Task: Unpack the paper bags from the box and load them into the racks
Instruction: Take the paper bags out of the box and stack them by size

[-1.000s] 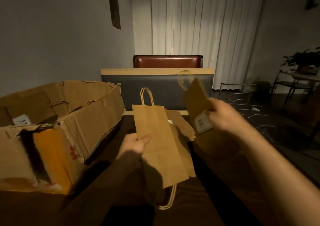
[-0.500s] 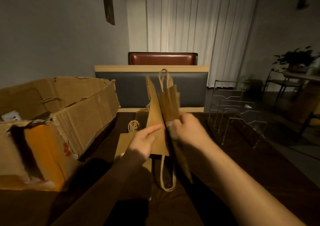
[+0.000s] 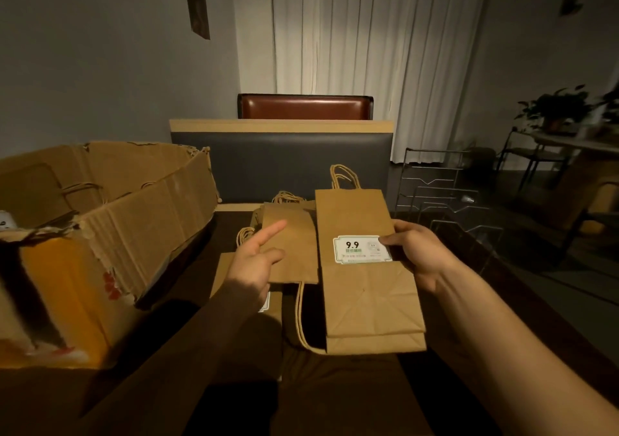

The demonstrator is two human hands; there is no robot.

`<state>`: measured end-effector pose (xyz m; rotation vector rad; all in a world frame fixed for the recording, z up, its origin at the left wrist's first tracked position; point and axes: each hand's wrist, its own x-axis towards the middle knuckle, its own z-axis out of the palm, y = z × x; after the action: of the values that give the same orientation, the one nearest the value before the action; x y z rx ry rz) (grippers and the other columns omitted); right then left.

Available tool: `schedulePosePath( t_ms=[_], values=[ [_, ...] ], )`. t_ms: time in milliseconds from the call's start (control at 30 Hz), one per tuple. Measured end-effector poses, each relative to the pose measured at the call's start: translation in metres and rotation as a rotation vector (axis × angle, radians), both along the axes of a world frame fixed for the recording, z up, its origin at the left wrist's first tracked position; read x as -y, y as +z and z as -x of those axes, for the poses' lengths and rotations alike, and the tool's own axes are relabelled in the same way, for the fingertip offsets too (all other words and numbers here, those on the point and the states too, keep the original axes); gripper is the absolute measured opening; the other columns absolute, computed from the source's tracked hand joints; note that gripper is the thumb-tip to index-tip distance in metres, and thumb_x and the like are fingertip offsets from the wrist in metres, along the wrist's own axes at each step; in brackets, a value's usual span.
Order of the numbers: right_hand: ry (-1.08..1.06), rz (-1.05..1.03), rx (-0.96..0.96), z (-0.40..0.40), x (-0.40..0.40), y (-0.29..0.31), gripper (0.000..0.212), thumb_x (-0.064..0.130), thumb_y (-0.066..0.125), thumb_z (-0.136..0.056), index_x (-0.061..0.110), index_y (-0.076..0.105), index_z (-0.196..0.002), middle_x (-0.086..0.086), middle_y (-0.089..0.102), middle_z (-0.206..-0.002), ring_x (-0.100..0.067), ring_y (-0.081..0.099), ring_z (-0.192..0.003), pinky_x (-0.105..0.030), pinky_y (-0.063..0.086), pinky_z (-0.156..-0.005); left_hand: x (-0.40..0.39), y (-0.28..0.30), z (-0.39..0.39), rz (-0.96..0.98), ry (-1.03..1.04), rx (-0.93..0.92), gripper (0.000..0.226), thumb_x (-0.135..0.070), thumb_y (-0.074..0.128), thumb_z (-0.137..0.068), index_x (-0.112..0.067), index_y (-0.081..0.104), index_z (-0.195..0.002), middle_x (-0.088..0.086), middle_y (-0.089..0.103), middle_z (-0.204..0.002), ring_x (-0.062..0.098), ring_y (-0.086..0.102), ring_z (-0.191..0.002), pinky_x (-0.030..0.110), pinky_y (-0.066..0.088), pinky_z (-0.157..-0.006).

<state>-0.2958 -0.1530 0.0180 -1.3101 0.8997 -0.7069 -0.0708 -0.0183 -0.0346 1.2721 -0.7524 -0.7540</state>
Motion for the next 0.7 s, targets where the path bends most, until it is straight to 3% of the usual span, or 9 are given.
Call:
schedulePosePath(
  t_ms=[233, 333, 400, 467, 600, 633, 700],
  values=[
    [-0.058, -0.052, 0.030, 0.027, -0.005, -0.018, 0.035, -0.006, 0.044, -0.093, 0.007, 0.065, -0.117, -0.020, 0.074, -0.100, -0.032, 0.073, -0.086, -0.038, 0.060, -0.067, -0.002, 0.040, -0.037, 0.152, 0.117, -0.042, 0.059, 0.002, 0.051, -0.091, -0.044, 0.066, -0.124, -0.001, 0.046, -0.150, 0.027, 0.042, -0.140, 0.052, 0.033, -0.116],
    [-0.007, -0.111, 0.072, 0.021, -0.019, -0.026, 0.038, -0.008, 0.044, -0.092, 0.012, 0.066, -0.117, -0.015, 0.076, -0.098, -0.029, 0.075, -0.087, -0.038, 0.060, -0.064, 0.000, 0.057, -0.044, 0.206, 0.174, -0.072, 0.058, 0.008, 0.048, -0.094, -0.031, 0.060, -0.135, 0.002, 0.056, -0.134, 0.023, 0.056, -0.124, 0.043, 0.048, -0.105],
    [0.012, -0.139, 0.127, 0.004, -0.029, -0.028, 0.040, -0.011, 0.043, -0.091, 0.011, 0.067, -0.115, -0.015, 0.076, -0.099, -0.028, 0.075, -0.086, -0.036, 0.060, -0.063, 0.001, 0.069, -0.051, 0.233, 0.237, -0.064, 0.058, 0.009, 0.048, -0.094, -0.028, 0.057, -0.137, 0.002, 0.056, -0.131, 0.022, 0.060, -0.118, 0.038, 0.054, -0.098],
    [0.067, -0.172, 0.151, -0.024, -0.043, -0.033, 0.042, -0.016, 0.040, -0.088, 0.005, 0.067, -0.112, -0.020, 0.075, -0.101, -0.030, 0.074, -0.084, -0.037, 0.062, -0.064, -0.001, 0.082, -0.063, 0.267, 0.311, -0.033, 0.059, 0.008, 0.049, -0.093, -0.032, 0.059, -0.134, 0.002, 0.052, -0.139, 0.021, 0.056, -0.123, 0.040, 0.051, -0.103],
    [0.158, -0.232, 0.161, -0.091, -0.067, -0.046, 0.041, -0.020, 0.039, -0.087, 0.001, 0.063, -0.113, -0.020, 0.073, -0.101, -0.031, 0.072, -0.088, -0.039, 0.062, -0.072, -0.012, 0.106, -0.075, 0.300, 0.438, 0.081, 0.062, 0.011, 0.047, -0.092, -0.028, 0.053, -0.140, -0.008, 0.044, -0.148, 0.010, 0.045, -0.133, 0.029, 0.040, -0.111],
    [0.166, -0.228, 0.129, -0.107, -0.072, -0.049, 0.039, -0.019, 0.041, -0.088, 0.005, 0.062, -0.110, -0.018, 0.072, -0.101, -0.029, 0.072, -0.088, -0.040, 0.062, -0.075, -0.016, 0.108, -0.078, 0.308, 0.454, 0.114, 0.063, 0.012, 0.047, -0.091, -0.026, 0.053, -0.141, -0.008, 0.044, -0.149, 0.003, 0.048, -0.129, 0.025, 0.041, -0.109],
    [0.130, -0.101, -0.014, -0.135, -0.076, -0.063, 0.033, -0.013, 0.050, -0.086, 0.012, 0.063, -0.102, -0.012, 0.072, -0.097, -0.028, 0.070, -0.091, -0.043, 0.061, -0.080, -0.023, 0.111, -0.079, 0.303, 0.450, 0.137, 0.064, 0.013, 0.047, -0.091, -0.023, 0.051, -0.143, -0.011, 0.045, -0.142, -0.018, 0.060, -0.091, 0.011, 0.049, -0.087]
  ],
)
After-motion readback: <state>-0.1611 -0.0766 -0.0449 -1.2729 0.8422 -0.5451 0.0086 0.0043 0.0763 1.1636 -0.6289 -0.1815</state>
